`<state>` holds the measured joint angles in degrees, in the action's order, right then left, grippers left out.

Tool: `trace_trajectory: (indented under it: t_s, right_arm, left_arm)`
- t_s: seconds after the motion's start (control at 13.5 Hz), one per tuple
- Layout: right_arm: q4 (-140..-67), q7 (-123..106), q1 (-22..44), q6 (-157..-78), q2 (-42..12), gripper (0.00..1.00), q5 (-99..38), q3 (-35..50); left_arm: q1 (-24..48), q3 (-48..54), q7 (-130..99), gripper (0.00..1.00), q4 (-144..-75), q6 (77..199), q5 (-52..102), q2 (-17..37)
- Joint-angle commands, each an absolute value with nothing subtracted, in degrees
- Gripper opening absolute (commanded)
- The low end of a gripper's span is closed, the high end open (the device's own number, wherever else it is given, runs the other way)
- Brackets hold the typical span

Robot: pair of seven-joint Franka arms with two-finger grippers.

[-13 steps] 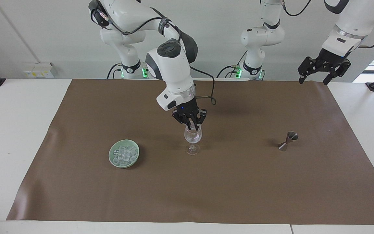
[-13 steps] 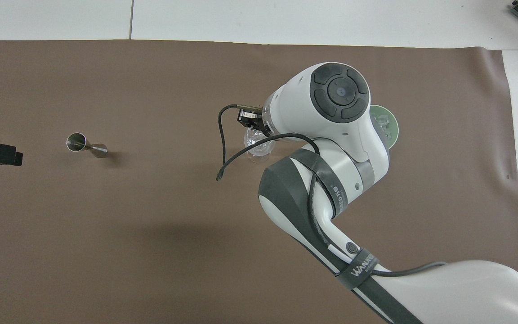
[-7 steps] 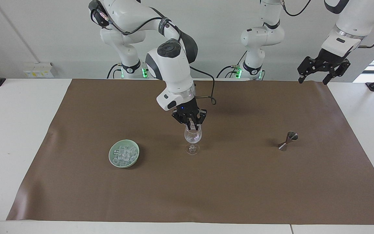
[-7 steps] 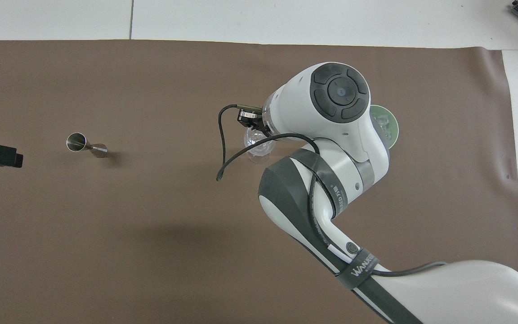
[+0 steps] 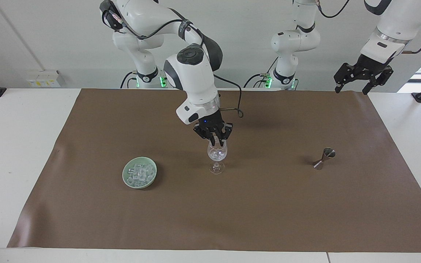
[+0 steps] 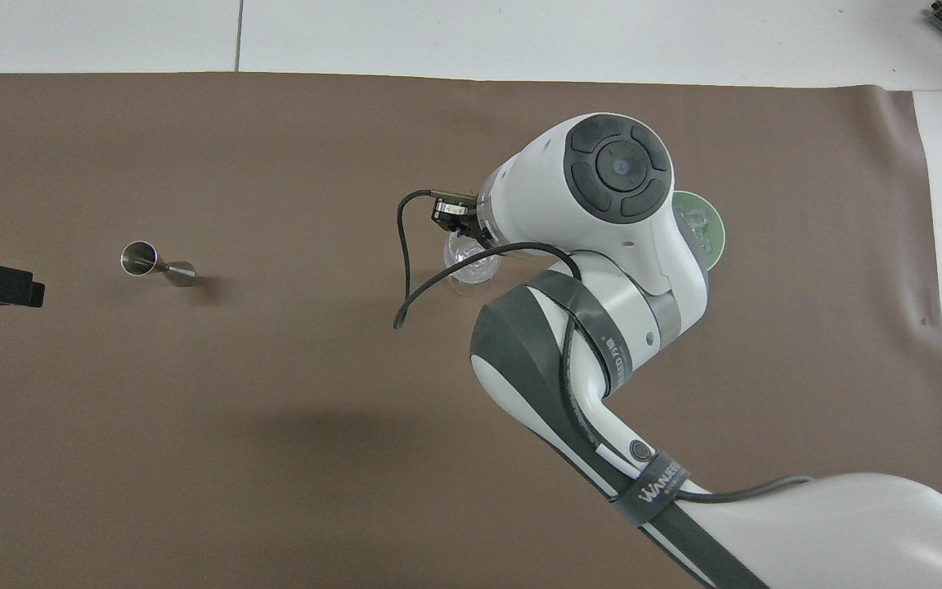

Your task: Pour wine and add ice with both arms

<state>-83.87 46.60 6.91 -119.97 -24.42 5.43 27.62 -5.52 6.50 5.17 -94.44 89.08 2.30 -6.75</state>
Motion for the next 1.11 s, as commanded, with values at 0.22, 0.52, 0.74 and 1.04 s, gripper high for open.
trace_trajectory:
  t_s: [0.22,0.52,0.74,1.04]
  right_arm:
    - [-84.2,46.6,4.3,-114.7,-21.1,0.29,4.7,28.0]
    - [-84.2,35.6,-1.5,-105.9,-17.5,0.29,4.1,28.2]
    - [-84.5,24.2,-7.8,-97.6,-12.8,0.31,0.6,28.0]
    - [-84.9,10.8,-16.9,-89.0,-8.0,0.42,0.5,27.8]
  left_arm:
    - [-5.0,6.3,4.3,1.0,-95.7,88.6,1.9,-8.2]
    - [-5.0,6.4,4.3,1.0,-95.7,88.5,1.9,-8.2]
    - [-5.0,6.4,4.4,1.0,-95.7,88.4,1.9,-8.1]
    - [-4.9,6.5,5.5,1.0,-95.7,88.5,1.9,-8.2]
